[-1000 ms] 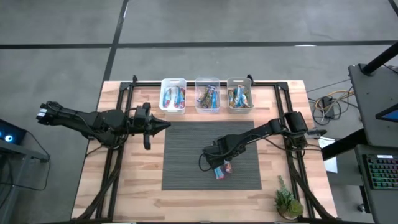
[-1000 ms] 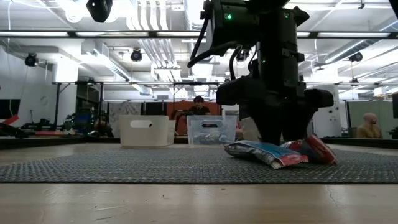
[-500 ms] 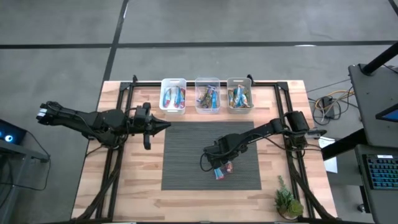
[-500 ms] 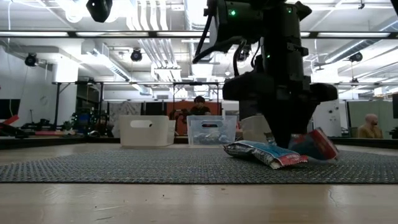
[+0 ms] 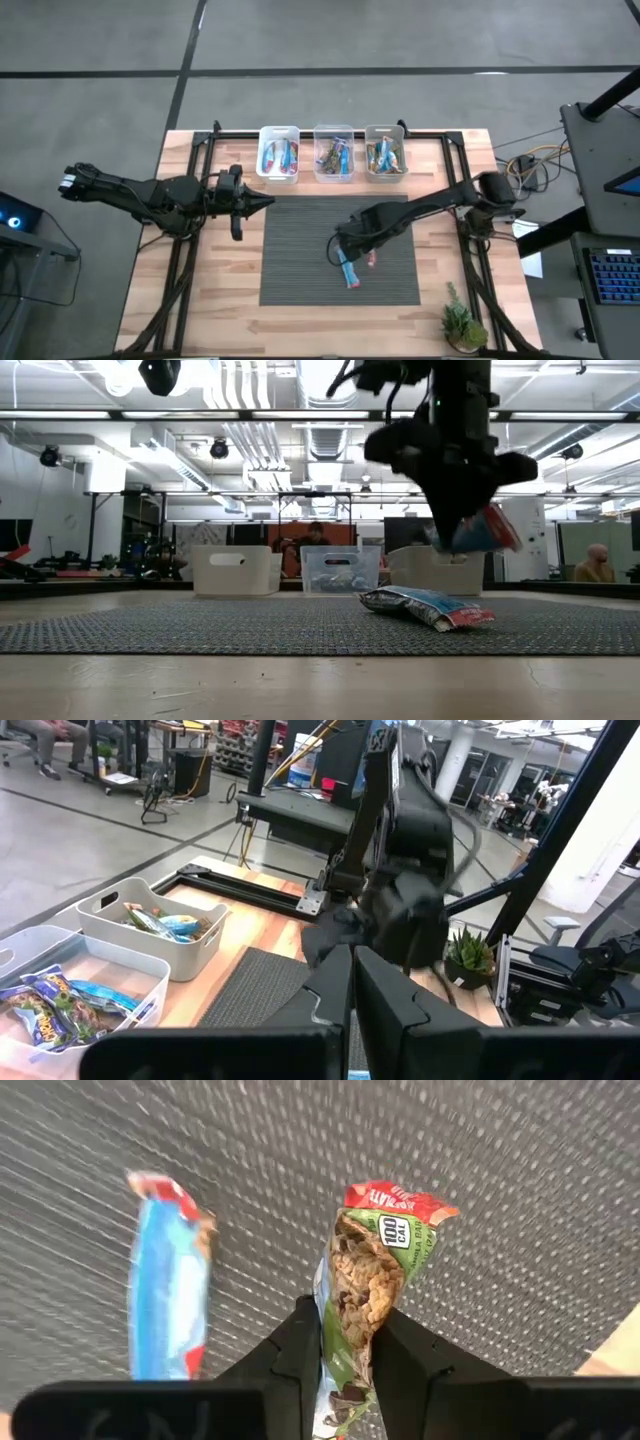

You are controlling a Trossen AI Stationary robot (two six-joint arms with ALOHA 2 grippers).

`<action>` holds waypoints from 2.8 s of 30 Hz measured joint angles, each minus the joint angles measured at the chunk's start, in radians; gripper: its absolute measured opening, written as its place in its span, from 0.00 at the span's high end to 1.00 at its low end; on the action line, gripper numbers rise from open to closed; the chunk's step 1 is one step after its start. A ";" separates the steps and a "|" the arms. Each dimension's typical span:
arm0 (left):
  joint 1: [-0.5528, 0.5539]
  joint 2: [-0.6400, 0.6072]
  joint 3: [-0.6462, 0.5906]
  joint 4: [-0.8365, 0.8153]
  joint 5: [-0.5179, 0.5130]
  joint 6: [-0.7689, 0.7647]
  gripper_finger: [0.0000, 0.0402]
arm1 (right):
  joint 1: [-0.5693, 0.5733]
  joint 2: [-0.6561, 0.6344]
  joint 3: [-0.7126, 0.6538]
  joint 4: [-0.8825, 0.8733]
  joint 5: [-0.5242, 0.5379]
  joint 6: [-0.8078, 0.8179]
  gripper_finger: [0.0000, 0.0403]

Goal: Pick and place Granola Bars by type
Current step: Put the red granola bar into the white bin

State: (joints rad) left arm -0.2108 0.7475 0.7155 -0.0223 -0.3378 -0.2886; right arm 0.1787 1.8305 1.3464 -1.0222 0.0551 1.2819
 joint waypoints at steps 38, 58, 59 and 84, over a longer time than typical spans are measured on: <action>0.000 -0.003 0.021 0.010 0.000 -0.024 1.00 | -0.644 -0.260 0.007 0.531 -0.283 -0.552 0.83; 0.000 -0.004 0.054 0.007 -0.001 -0.027 1.00 | -0.656 0.217 0.528 0.604 -0.476 -0.706 0.83; 0.000 -0.004 0.053 0.007 -0.001 -0.027 1.00 | -0.656 0.245 0.571 0.579 -0.476 -0.736 0.83; 0.000 -0.004 0.051 0.007 -0.055 -0.065 1.00 | -0.669 0.628 1.008 0.397 -0.420 -0.659 0.83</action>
State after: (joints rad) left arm -0.2108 0.7437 0.7670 -0.0151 -0.3927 -0.3534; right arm -0.4904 2.4588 2.3543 -0.6254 -0.3644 0.6227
